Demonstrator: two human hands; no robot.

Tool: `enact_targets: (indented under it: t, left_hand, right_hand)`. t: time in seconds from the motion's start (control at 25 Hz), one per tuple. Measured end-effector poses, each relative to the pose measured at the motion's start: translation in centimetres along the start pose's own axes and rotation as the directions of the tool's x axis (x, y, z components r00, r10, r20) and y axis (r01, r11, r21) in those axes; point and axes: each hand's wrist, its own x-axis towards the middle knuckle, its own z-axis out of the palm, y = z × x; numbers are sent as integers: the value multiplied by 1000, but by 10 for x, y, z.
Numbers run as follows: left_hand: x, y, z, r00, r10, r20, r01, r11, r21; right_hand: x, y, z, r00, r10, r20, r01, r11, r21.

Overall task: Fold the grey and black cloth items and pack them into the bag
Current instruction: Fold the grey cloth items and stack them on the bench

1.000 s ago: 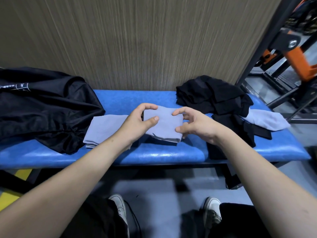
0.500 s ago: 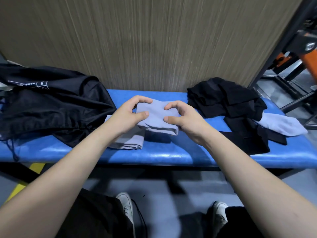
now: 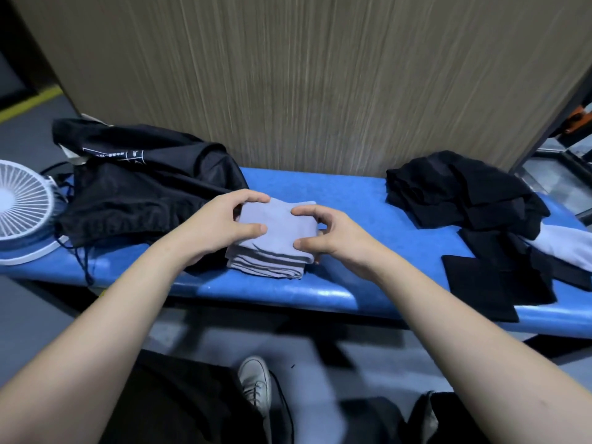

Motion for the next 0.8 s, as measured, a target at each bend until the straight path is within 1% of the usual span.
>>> enact_targets:
  t: [0.08,0.12,0.16,0.2,0.24,0.28,0.36,0.4,0.48,0.56,0.64,0.72,0.8]
  left_hand:
    - [0,-9,-6,1000,-8,9,8,1000,31]
    - [0,-14,-7,1000,-3,19,1,997,74]
    - [1,-19,-7,999,13,32,-18,989,146]
    - [2,-24,-6,999,27,44,-36,971,236]
    - [2,-28,-4,998,34,46,-47,948,315]
    - [2,-30,-1,999,32,34,-43,927,372]
    - [2,-30,0,998,66,-3,-57,892,448]
    - [2,-29,-2,994,109,-2,-95,870,484]
    - [1,-28,-4,980,191,62,-194,822,536]
    - [0,-27,-3,965,216,147,-261,784,564]
    - [-1,-28,0,959,210,189,-282,759,587]
    - [-1,-31,2,961,202,187,-275,724,632]
    - [-4,-38,4,961,200,189,-275,668,692]
  right_hand:
    - [4,0,8,1000,4,0,-4,996,-87]
    - [6,1,11,1000,-8,-2,7,982,-190]
    - [8,3,14,999,-34,-2,32,942,-335]
    - [10,7,17,998,-64,9,60,870,-489]
    - [13,11,17,997,-77,24,76,791,-607]
    - [14,13,17,996,-77,39,82,732,-677]
    - [14,14,13,994,-100,45,101,668,-737]
    - [13,13,11,988,-149,35,121,628,-769]
    - [10,13,8,963,-269,8,153,523,-839]
    - [6,14,7,947,-321,14,169,461,-871]
    - [4,17,8,945,-322,55,198,430,-881]
    - [5,21,10,950,-296,102,222,407,-886]
    - [7,26,12,953,-266,148,244,378,-893]
